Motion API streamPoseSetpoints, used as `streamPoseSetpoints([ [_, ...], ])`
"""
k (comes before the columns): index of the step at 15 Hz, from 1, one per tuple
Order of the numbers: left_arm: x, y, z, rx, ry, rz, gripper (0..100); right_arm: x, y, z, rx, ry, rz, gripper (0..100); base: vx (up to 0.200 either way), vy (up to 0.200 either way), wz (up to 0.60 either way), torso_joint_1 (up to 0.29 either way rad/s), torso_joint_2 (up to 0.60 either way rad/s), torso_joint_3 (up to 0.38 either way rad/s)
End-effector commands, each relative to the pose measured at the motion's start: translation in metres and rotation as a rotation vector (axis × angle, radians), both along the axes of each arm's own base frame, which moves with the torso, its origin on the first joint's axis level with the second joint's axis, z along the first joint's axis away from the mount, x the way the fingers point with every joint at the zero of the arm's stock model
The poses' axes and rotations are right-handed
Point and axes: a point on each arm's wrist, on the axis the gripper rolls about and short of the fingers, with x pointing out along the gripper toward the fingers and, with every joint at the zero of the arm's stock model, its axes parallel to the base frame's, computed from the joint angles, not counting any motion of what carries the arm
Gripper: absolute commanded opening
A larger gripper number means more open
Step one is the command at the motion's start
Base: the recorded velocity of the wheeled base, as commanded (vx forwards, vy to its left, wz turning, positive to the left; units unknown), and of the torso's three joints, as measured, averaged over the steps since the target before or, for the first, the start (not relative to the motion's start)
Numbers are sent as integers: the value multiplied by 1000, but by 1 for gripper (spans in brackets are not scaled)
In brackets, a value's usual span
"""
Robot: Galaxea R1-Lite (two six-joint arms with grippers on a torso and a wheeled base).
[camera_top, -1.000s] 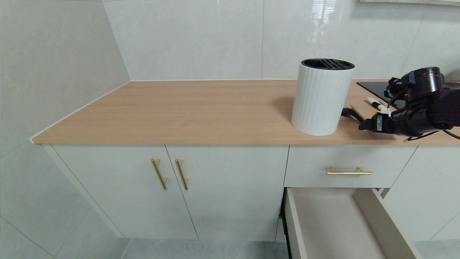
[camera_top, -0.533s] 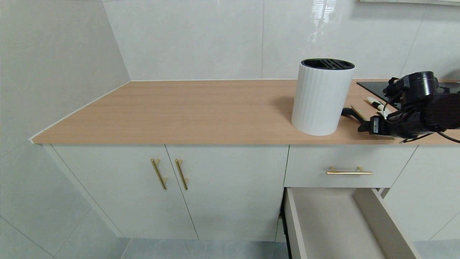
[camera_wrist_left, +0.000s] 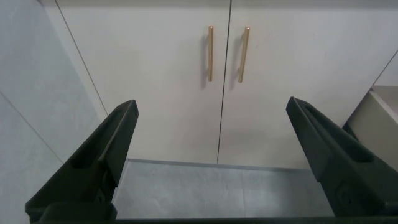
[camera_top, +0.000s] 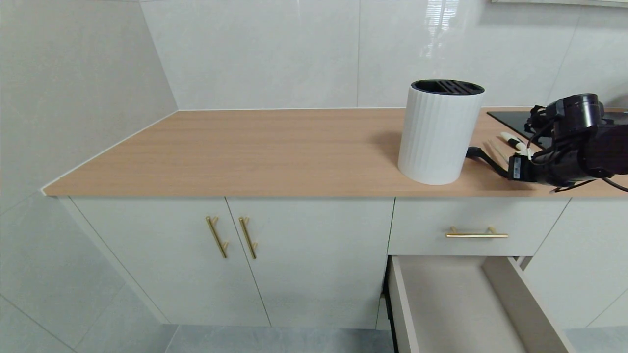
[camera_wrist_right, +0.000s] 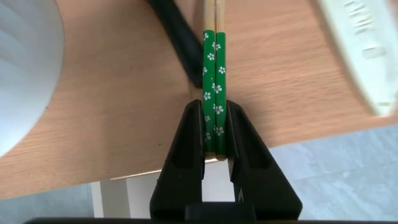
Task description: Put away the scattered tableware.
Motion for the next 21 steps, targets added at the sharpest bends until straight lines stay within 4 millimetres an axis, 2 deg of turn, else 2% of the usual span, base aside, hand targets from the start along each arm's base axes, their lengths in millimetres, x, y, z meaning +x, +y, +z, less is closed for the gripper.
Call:
streamPoseSetpoints([
  [1, 0, 0, 0, 0, 2, 1, 100, -21, -1, 25, 1, -60, -4, 0, 0, 0, 0, 0, 0, 0],
  [4, 0, 0, 0, 0, 2, 1, 100, -70, 1, 49, 9, -114, 12, 0, 0, 0, 0, 0, 0, 0],
  [5, 0, 0, 0, 0, 2, 1, 100, -103, 4, 56, 21, -130, 43, 0, 0, 0, 0, 0, 0, 0],
  [7, 0, 0, 0, 0, 2, 1, 100, -142, 5, 70, 52, -184, 89, 0, 0, 0, 0, 0, 0, 0],
  [9, 0, 0, 0, 0, 2, 1, 100, -186, 6, 76, 85, -165, 117, 0, 0, 0, 0, 0, 0, 0],
  [11, 0, 0, 0, 0, 2, 1, 100, -220, 7, 77, 113, -111, 160, 0, 0, 0, 0, 0, 0, 0],
  [12, 0, 0, 0, 0, 2, 1, 100, -247, 8, 76, 136, -55, 188, 0, 0, 0, 0, 0, 0, 0],
  [13, 0, 0, 0, 0, 2, 1, 100, -260, 8, 75, 152, -26, 207, 0, 0, 0, 0, 0, 0, 0],
  [15, 0, 0, 0, 0, 0, 1, 100, -277, 10, 66, 197, 69, 259, 0, 0, 0, 0, 0, 0, 0],
  [17, 0, 0, 0, 0, 0, 1, 100, -279, 14, 57, 231, 173, 310, 0, 0, 0, 0, 0, 0, 0],
  [19, 0, 0, 0, 0, 2, 1, 100, -262, 27, 32, 242, 358, 393, 0, 0, 0, 0, 0, 0, 0],
  [21, 0, 0, 0, 0, 2, 1, 100, -241, 31, 11, 246, 403, 397, 0, 0, 0, 0, 0, 0, 0],
])
